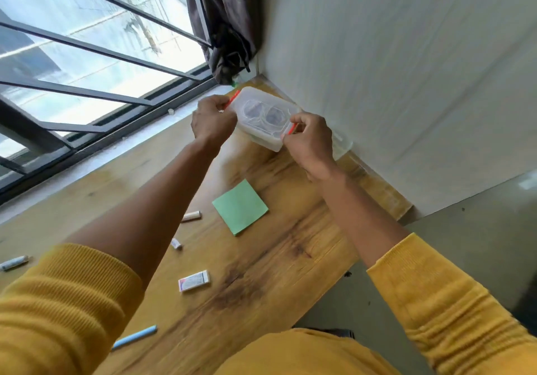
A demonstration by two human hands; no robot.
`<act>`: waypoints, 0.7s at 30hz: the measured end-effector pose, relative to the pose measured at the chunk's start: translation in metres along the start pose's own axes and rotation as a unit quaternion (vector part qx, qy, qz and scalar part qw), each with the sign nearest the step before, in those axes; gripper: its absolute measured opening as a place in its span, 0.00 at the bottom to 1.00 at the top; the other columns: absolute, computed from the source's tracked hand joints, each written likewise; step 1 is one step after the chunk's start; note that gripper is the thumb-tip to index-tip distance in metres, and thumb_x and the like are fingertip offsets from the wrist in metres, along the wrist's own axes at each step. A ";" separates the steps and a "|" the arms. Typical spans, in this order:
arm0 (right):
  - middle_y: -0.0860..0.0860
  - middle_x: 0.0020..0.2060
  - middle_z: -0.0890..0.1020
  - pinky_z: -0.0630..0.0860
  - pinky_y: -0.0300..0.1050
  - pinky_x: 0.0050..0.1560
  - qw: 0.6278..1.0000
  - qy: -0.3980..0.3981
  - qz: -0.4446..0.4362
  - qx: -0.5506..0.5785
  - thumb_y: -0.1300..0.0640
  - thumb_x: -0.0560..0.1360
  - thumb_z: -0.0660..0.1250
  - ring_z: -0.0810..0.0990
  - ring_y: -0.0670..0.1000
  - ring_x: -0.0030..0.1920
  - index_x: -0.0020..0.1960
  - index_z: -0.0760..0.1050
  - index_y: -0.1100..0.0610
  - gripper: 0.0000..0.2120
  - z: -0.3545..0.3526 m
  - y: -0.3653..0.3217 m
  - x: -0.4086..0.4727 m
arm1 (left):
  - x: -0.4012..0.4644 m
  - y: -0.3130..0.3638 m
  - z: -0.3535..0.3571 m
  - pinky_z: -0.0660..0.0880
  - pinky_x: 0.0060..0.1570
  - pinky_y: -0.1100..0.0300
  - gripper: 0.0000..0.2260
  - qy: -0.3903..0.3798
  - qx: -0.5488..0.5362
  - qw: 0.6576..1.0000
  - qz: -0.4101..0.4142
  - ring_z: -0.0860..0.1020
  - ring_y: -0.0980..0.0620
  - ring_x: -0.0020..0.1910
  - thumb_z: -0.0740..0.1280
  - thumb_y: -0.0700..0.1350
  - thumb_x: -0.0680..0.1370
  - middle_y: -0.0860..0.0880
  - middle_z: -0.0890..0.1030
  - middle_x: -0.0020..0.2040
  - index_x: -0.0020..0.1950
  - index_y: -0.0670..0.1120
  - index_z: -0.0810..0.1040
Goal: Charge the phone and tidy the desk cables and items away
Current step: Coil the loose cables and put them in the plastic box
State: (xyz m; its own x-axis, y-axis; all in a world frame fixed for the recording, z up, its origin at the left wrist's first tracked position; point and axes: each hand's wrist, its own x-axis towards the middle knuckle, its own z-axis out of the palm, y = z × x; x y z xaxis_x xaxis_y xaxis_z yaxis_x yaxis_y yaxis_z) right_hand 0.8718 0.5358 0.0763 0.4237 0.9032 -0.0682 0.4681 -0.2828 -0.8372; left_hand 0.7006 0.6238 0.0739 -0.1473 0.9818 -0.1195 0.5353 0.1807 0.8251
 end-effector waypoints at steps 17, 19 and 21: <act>0.58 0.65 0.80 0.79 0.48 0.64 0.997 -0.005 0.063 -0.034 0.66 0.78 0.69 0.80 0.60 0.65 0.70 0.76 0.63 0.20 0.025 0.001 0.068 | 0.111 0.026 0.068 0.72 0.37 0.70 0.28 -0.122 -0.012 0.992 0.016 0.80 0.49 0.58 0.63 0.33 0.71 0.49 0.82 0.63 0.68 0.49 0.83; 0.56 0.64 0.78 0.81 0.46 0.61 0.998 -0.017 0.059 -0.013 0.68 0.78 0.69 0.79 0.59 0.65 0.73 0.74 0.62 0.23 0.027 0.002 0.065 | 0.113 0.020 0.071 0.72 0.33 0.73 0.29 -0.120 -0.013 0.993 0.016 0.79 0.51 0.60 0.64 0.31 0.72 0.50 0.80 0.67 0.71 0.49 0.81; 0.52 0.60 0.75 0.82 0.49 0.62 0.998 -0.025 0.056 0.005 0.69 0.78 0.69 0.79 0.58 0.65 0.74 0.72 0.61 0.25 0.027 0.002 0.062 | 0.111 0.017 0.072 0.70 0.29 0.75 0.30 -0.122 -0.011 0.992 0.022 0.78 0.52 0.59 0.64 0.30 0.73 0.50 0.77 0.70 0.73 0.49 0.79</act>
State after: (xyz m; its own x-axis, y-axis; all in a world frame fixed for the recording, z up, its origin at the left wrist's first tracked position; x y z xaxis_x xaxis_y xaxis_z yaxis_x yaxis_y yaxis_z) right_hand 0.8778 0.5996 0.0560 0.4346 0.8807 -0.1886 0.4110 -0.3802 -0.8285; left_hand 0.7531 0.7404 0.0345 0.0823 0.9740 -0.2109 0.5184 0.1389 0.8438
